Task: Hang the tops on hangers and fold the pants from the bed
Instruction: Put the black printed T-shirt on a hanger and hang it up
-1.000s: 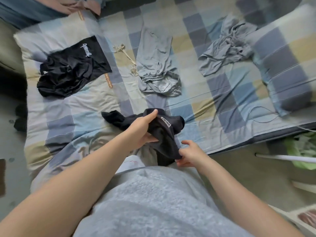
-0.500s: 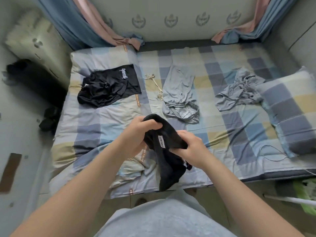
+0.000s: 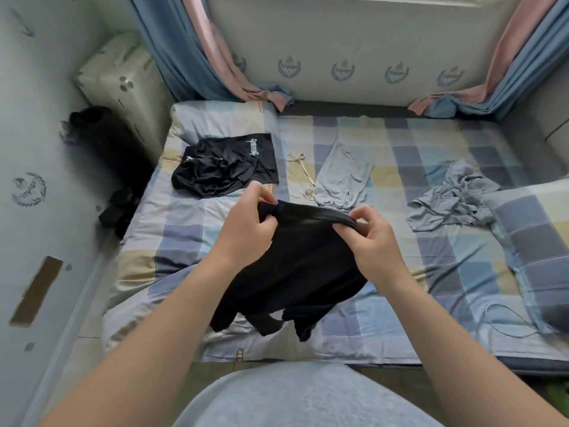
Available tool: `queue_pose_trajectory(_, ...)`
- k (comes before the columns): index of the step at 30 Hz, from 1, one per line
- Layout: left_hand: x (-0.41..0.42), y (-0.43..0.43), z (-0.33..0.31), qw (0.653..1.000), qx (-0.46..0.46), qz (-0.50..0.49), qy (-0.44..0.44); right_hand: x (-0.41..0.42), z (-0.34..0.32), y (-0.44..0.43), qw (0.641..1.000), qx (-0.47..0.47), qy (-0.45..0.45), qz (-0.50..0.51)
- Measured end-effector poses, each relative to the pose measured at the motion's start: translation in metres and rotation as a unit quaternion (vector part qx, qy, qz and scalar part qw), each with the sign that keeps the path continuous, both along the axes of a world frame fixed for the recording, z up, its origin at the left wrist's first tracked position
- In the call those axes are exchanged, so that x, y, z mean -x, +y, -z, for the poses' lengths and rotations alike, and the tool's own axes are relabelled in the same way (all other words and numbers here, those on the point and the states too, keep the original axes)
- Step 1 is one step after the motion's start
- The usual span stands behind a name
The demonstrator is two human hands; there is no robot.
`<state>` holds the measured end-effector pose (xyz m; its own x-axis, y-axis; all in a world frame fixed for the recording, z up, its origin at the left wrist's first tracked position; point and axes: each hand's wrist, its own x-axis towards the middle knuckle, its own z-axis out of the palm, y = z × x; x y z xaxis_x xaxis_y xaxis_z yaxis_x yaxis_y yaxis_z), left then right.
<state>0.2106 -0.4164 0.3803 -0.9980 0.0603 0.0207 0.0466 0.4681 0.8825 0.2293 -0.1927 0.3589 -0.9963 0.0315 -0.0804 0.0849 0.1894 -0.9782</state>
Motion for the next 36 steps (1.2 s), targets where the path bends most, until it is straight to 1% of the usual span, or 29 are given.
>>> queue_pose_trajectory(2,0.001,0.018,0.000,1.000,-0.001,-0.010,0.009,0.005,-0.013,0.008,1.000,0.005,0.007,-0.008)
queue_pose_trajectory(5,0.005,0.051,-0.003,0.999,-0.035,-0.019,-0.001,0.016,-0.031,0.033,0.999,0.003,0.025,-0.020)
queue_pose_trajectory(6,0.007,0.062,-0.004,0.999,-0.048,-0.007,-0.015,0.019,-0.036,0.045,0.999,-0.005,0.036,-0.026)
queue_pose_trajectory(8,0.010,0.084,-0.006,0.995,-0.069,0.051,-0.046,0.024,-0.045,0.069,0.997,-0.008,0.057,-0.049)
queue_pose_trajectory(9,0.013,0.095,-0.006,0.993,-0.065,0.082,-0.060,0.026,-0.049,0.080,0.996,-0.009,0.065,-0.062)
queue_pose_trajectory(11,0.018,0.119,-0.003,0.990,-0.031,0.120,-0.071,0.031,-0.055,0.100,0.993,-0.020,0.084,-0.076)
queue_pose_trajectory(12,0.021,0.132,0.000,0.991,0.006,0.117,-0.060,0.033,-0.056,0.110,0.992,-0.028,0.096,-0.076)
queue_pose_trajectory(14,0.026,0.155,0.002,0.994,0.071,0.079,-0.021,0.038,-0.055,0.132,0.990,-0.056,0.110,-0.073)
queue_pose_trajectory(15,0.027,0.164,0.003,0.995,0.081,0.051,-0.004,0.039,-0.054,0.144,0.988,-0.076,0.113,-0.072)
queue_pose_trajectory(18,0.030,0.185,0.001,1.000,0.022,0.012,-0.002,0.042,-0.046,0.182,0.982,-0.139,0.107,-0.072)
queue_pose_trajectory(23,0.027,0.227,-0.014,0.998,-0.058,0.011,0.001,0.047,-0.017,0.238,0.962,-0.256,0.074,-0.058)
queue_pose_trajectory(25,0.023,0.243,-0.023,0.994,-0.106,0.006,0.006,0.049,-0.002,0.256,0.954,-0.292,0.061,-0.039)
queue_pose_trajectory(28,0.019,0.256,-0.039,0.985,-0.169,-0.030,0.027,0.051,0.018,0.280,0.944,-0.328,0.026,-0.010)
queue_pose_trajectory(30,0.017,0.260,-0.048,0.978,-0.202,-0.046,0.040,0.053,0.029,0.291,0.938,-0.346,0.009,-0.013)
queue_pose_trajectory(34,0.016,0.260,-0.061,0.968,-0.230,-0.085,0.062,0.054,0.048,0.305,0.927,-0.373,-0.035,-0.032)
queue_pose_trajectory(36,0.017,0.256,-0.063,0.961,-0.242,-0.106,0.078,0.053,0.058,0.311,0.927,-0.367,-0.072,-0.028)
